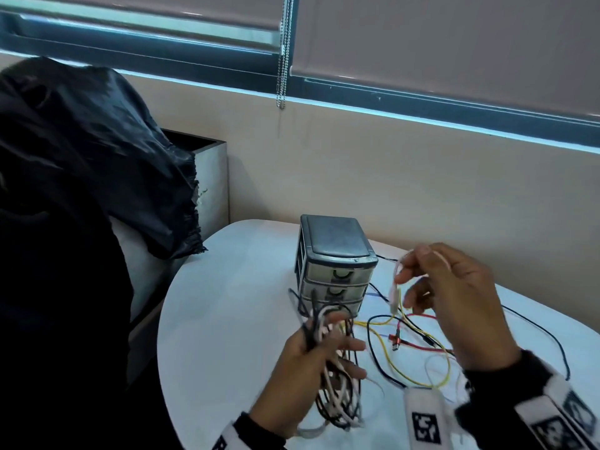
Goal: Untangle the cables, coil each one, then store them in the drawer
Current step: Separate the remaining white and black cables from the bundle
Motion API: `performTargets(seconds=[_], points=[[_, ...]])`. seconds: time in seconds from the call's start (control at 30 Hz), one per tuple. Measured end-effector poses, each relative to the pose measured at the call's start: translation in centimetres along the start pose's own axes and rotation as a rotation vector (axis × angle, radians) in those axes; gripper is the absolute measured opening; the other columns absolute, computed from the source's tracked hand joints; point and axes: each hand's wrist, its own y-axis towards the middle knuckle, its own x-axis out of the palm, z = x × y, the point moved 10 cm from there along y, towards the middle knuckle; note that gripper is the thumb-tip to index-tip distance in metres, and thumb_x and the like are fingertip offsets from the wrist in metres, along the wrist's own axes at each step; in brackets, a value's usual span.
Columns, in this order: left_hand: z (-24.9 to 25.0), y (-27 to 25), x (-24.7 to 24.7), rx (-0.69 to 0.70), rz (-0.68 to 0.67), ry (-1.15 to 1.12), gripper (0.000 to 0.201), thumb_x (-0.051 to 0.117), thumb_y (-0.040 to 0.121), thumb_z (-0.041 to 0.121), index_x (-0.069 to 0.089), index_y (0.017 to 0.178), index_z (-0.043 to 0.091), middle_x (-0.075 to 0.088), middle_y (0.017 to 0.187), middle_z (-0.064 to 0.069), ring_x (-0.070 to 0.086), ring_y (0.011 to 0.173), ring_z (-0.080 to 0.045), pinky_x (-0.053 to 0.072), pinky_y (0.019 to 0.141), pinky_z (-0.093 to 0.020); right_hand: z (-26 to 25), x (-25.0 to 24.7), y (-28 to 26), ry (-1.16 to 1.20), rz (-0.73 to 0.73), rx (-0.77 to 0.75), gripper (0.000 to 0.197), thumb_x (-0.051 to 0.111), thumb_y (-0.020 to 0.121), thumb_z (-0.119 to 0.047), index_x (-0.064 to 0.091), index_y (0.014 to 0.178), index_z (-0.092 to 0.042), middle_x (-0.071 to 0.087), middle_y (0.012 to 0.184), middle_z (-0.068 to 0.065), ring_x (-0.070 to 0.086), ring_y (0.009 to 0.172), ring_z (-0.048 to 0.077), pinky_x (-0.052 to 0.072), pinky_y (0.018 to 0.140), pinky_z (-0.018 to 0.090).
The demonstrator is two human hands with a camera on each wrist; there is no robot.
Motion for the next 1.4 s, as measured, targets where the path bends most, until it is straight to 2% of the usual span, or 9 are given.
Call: performTargets(seconds=[0.17, 0.3, 0.53, 0.73, 0.8, 0.93, 1.03, 1.17, 1.4], points=[[2.3, 0.4, -3.5, 0.111, 0.169, -0.154, 0.030, 0.046, 0.101, 0.028, 0.072, 0.111, 0.017, 0.060, 0.076, -0.014, 0.058, 0.057, -0.028, 0.046, 0.061, -0.035, 7.9, -2.5, 3.1, -0.569, -0.112, 0.164, 0.039, 0.058, 0.096, -0.023, 0.059, 0.065, 0.002, 0.054, 0.051, 0.005, 0.047, 0.045, 0.021, 0.040, 0.056, 0.031], [4.6, 0.1, -4.8, 0.196, 0.202, -0.229, 0.029, 0.049, 0.098, 0.029, 0.073, 0.111, 0.017, 0.058, 0.074, -0.012, 0.054, 0.055, -0.027, 0.043, 0.062, -0.035, 11.8, -5.1, 4.0, -0.534, -0.087, 0.339, 0.019, 0.065, 0.091, -0.013, 0.066, 0.076, -0.001, 0.069, 0.068, 0.014, 0.064, 0.053, 0.023, 0.050, 0.058, 0.036], [6.2, -0.6, -4.1, 0.211, 0.182, -0.324, 0.037, 0.052, 0.091, 0.029, 0.067, 0.118, 0.009, 0.056, 0.071, -0.011, 0.051, 0.049, -0.025, 0.044, 0.056, -0.032, 7.4, -3.0, 2.3, -0.662, -0.089, 0.127, 0.012, 0.068, 0.089, -0.037, 0.066, 0.096, -0.027, 0.065, 0.105, -0.011, 0.059, 0.103, 0.010, 0.046, 0.091, 0.034], [6.2, -1.0, -1.0, 0.144, 0.015, -0.558, 0.036, 0.045, 0.093, 0.032, 0.067, 0.112, 0.011, 0.038, 0.058, -0.003, 0.030, 0.031, -0.011, 0.039, 0.039, -0.023, 4.3, 5.0, -3.3, -0.109, -0.250, 0.155, 0.029, 0.064, 0.081, -0.047, 0.069, 0.103, -0.028, 0.073, 0.094, -0.018, 0.065, 0.093, -0.009, 0.044, 0.076, 0.004], [6.2, -1.3, 0.1, 0.120, -0.088, -0.642, 0.033, 0.050, 0.092, 0.033, 0.068, 0.110, 0.012, 0.036, 0.056, -0.001, 0.031, 0.030, -0.009, 0.040, 0.038, -0.023, 6.7, 7.2, -5.3, 0.019, -0.308, 0.307, 0.035, 0.059, 0.080, -0.051, 0.066, 0.106, -0.029, 0.074, 0.095, -0.019, 0.066, 0.091, -0.008, 0.046, 0.071, 0.007], [5.5, -1.5, 0.7, 0.077, -0.251, -0.676, 0.038, 0.070, 0.087, 0.032, 0.065, 0.118, 0.012, 0.040, 0.061, -0.002, 0.039, 0.034, -0.010, 0.046, 0.043, -0.027, 10.0, 9.7, -8.6, 0.274, -0.405, 0.568, 0.040, 0.058, 0.087, -0.047, 0.064, 0.111, -0.014, 0.076, 0.095, 0.005, 0.070, 0.080, 0.022, 0.053, 0.070, 0.029], [3.9, -1.2, -1.0, 0.031, -0.093, -0.539, 0.036, 0.052, 0.093, 0.032, 0.068, 0.116, 0.010, 0.039, 0.062, -0.004, 0.035, 0.034, -0.012, 0.044, 0.040, -0.026, 10.6, 9.0, -8.9, 0.236, -0.328, 0.553, 0.023, 0.060, 0.094, -0.021, 0.062, 0.109, -0.003, 0.075, 0.086, 0.015, 0.070, 0.070, 0.022, 0.054, 0.062, 0.028], [1.9, -0.9, -3.9, 0.006, 0.166, -0.189, 0.033, 0.064, 0.084, 0.024, 0.072, 0.112, 0.007, 0.050, 0.064, -0.008, 0.044, 0.039, -0.017, 0.043, 0.041, -0.023, 9.8, 6.7, -8.5, 0.119, -0.223, 0.451, 0.011, 0.062, 0.093, -0.007, 0.064, 0.103, -0.011, 0.075, 0.083, 0.014, 0.071, 0.077, 0.032, 0.059, 0.079, 0.043], [0.1, -1.4, -3.7, -0.046, 0.239, 0.091, 0.023, 0.062, 0.096, 0.020, 0.073, 0.090, 0.001, 0.063, 0.063, -0.012, 0.053, 0.040, -0.023, 0.045, 0.043, -0.025, 9.8, 2.7, -11.0, 0.085, 0.022, 0.352, 0.022, 0.063, 0.090, -0.002, 0.071, 0.093, -0.022, 0.075, 0.079, 0.002, 0.068, 0.071, 0.015, 0.052, 0.064, 0.021]])
